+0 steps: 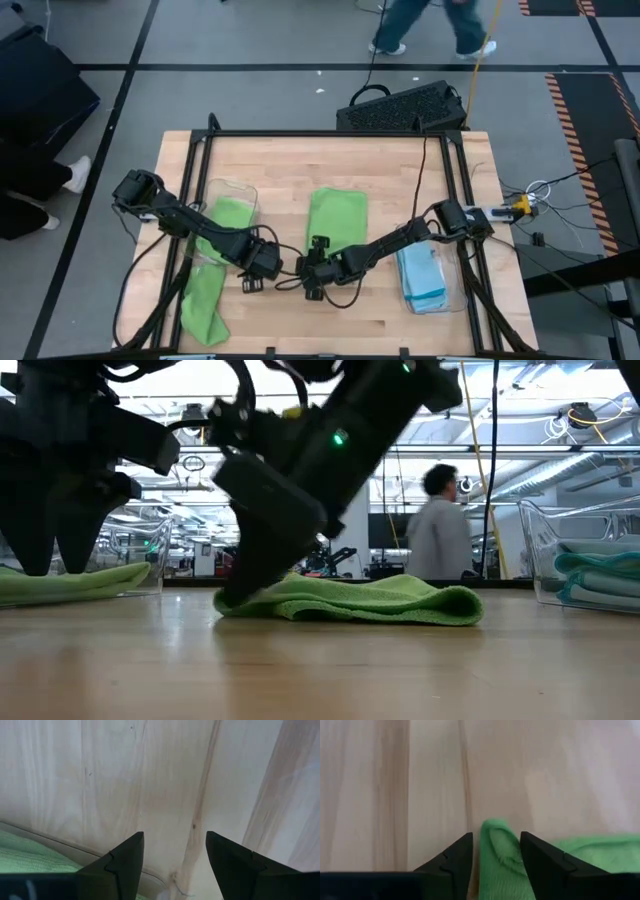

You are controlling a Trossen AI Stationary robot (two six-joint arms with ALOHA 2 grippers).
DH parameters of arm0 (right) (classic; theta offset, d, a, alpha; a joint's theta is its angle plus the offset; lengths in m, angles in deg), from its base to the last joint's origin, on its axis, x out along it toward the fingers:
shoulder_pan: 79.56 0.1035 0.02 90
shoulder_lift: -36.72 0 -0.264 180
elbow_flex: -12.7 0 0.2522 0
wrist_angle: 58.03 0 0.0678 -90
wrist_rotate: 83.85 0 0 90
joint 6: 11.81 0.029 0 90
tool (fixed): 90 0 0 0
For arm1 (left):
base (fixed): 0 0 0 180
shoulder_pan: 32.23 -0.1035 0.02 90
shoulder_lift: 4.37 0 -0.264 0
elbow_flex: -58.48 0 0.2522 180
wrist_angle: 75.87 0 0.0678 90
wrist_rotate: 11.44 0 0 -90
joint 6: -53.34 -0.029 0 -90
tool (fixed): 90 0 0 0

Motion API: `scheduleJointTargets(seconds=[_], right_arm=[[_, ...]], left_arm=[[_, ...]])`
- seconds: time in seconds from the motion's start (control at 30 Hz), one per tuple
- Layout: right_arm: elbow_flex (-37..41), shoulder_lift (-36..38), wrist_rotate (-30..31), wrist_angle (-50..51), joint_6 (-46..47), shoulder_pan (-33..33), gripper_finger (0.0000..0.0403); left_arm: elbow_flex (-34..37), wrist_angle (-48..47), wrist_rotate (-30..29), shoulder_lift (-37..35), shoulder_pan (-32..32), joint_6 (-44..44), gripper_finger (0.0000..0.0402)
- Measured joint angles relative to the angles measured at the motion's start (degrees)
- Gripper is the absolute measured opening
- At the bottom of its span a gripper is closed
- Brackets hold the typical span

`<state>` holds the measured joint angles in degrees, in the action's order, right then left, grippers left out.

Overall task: Sort microfiber towel by color & place in baskets
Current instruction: Fold the right green microfiber towel

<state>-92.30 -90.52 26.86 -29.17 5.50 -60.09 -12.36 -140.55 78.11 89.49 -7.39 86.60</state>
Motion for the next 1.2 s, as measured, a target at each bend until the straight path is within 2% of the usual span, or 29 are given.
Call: scheduleJointTargets(seconds=[0.13,0.3,0.37,0.5,0.67,0.8,0.93,1.03,1.2], right_arm=[[2.73,0.22,-2.19,-0.78,2.71,-0.15,0.0120],[3.89,0.35,-2.76,-1.02,5.00,-0.25,0.0034],[3.99,0.77,-3.26,-0.96,5.08,-0.29,0.0011],[4.34,3.53,-4.61,1.47,5.21,-0.17,0.0012],[4.22,11.03,-4.81,6.33,0.49,0.17,0.0005],[4.20,16.02,-5.11,14.07,-3.09,0.12,0.0008],[4.56,19.03,-9.01,19.18,-5.12,0.12,0.0009],[7.91,19.23,-12.04,16.36,-6.01,0.17,0.0010],[17.27,17.85,-13.53,-4.03,-0.80,0.17,0.0012]], left_arm=[[0.00,0.04,-0.06,0.00,0.00,0.04,0.0216],[0.00,0.32,-0.08,0.00,-0.02,0.94,0.0216],[0.00,0.39,-0.06,0.00,0.03,1.39,0.0216],[0.00,0.44,-0.08,0.00,0.47,2.09,0.0216],[-0.02,3.40,-0.06,-0.04,1.17,3.95,0.0216],[-0.02,12.49,0.83,-0.04,1.62,4.45,0.0216],[-0.02,19.83,0.97,-0.04,1.63,4.47,0.0216],[-0.04,21.72,0.54,-0.04,1.06,4.76,0.0216],[-0.04,20.40,0.75,-0.04,0.20,5.44,0.0216]])
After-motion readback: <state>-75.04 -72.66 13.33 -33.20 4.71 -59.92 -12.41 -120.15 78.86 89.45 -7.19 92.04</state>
